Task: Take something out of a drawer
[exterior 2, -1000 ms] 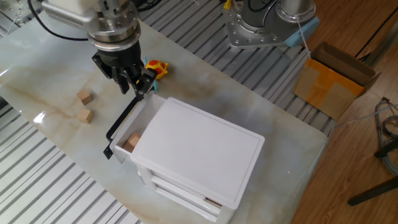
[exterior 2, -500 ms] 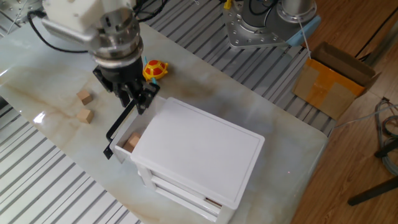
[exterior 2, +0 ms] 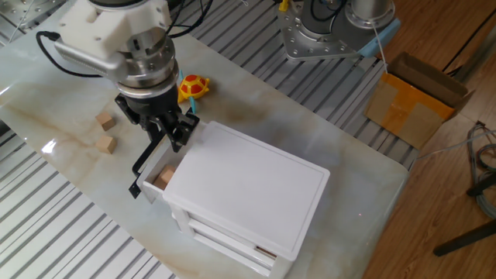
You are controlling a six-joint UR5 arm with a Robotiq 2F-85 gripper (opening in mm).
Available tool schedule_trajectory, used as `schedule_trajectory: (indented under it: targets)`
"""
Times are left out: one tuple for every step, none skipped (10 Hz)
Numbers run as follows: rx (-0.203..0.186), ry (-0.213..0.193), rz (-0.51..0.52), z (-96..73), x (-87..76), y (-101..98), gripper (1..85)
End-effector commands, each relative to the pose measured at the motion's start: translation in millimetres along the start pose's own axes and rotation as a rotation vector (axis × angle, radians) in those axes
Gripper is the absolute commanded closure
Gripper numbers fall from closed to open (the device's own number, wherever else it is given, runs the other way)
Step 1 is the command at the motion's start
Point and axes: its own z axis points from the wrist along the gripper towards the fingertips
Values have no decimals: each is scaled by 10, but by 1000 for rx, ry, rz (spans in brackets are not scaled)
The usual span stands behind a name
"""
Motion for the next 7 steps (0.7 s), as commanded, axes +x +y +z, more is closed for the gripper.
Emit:
schedule_trajectory:
  targets:
    - [0, -4, -28, 19, -22, -67, 403]
    - [-10, -6, -43, 33, -16, -95, 403]
    - [-10, -6, -53, 45, 2, -142, 403]
    - [-3, -3, -61, 43, 26, -196, 403]
    - [5, 3, -74, 35, 61, -265, 403]
    - [18, 9, -78, 30, 93, -313, 410]
    - [29, 14, -82, 25, 106, -342, 420]
